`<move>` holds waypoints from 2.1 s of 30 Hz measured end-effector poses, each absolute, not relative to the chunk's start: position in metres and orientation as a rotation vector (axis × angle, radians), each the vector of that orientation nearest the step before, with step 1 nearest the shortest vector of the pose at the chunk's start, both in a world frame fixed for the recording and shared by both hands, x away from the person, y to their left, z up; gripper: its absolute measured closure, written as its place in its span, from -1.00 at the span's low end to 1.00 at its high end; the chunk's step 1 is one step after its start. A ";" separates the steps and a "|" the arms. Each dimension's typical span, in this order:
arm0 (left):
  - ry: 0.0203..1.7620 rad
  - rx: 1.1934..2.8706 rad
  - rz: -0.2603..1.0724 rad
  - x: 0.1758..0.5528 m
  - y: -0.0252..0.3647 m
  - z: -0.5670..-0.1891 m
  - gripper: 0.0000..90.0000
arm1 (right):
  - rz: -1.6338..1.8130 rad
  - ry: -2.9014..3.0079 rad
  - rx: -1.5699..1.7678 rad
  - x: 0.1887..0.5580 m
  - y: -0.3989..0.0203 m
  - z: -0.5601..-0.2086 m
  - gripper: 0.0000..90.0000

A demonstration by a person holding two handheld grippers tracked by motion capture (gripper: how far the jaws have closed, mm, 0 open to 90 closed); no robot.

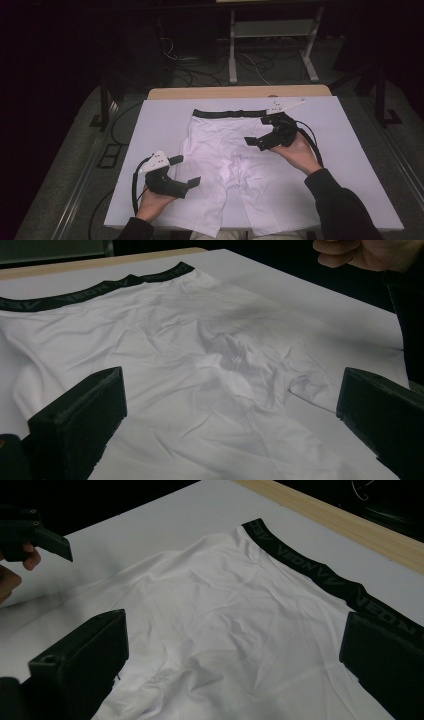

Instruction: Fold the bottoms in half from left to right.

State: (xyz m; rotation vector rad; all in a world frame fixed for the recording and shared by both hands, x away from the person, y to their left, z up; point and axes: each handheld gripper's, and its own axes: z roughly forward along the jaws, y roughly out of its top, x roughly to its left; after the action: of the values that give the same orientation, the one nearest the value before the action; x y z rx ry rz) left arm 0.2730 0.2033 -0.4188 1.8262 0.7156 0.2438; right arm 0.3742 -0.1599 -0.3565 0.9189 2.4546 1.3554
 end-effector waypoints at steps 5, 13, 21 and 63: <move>0.713 1.828 0.243 0.273 0.203 -0.419 -1.00 | 1.349 2.460 0.912 0.381 -0.154 -0.354 -1.00; 0.710 1.827 0.240 0.273 0.203 -0.419 -1.00 | 1.357 2.461 0.909 0.393 -0.144 -0.350 -1.00; 0.707 1.828 0.238 0.273 0.202 -0.419 -1.00 | 1.335 2.476 0.914 0.405 -0.136 -0.351 -1.00; 0.702 1.825 0.230 0.273 0.202 -0.419 -1.00 | 1.309 2.538 0.894 0.454 -0.083 -0.355 -1.00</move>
State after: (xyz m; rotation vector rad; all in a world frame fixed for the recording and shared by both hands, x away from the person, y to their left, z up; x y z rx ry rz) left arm 0.2732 0.2024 -0.4189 1.8252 0.7024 0.2298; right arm 0.4544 -0.0827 -0.3548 0.8942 2.5382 1.3087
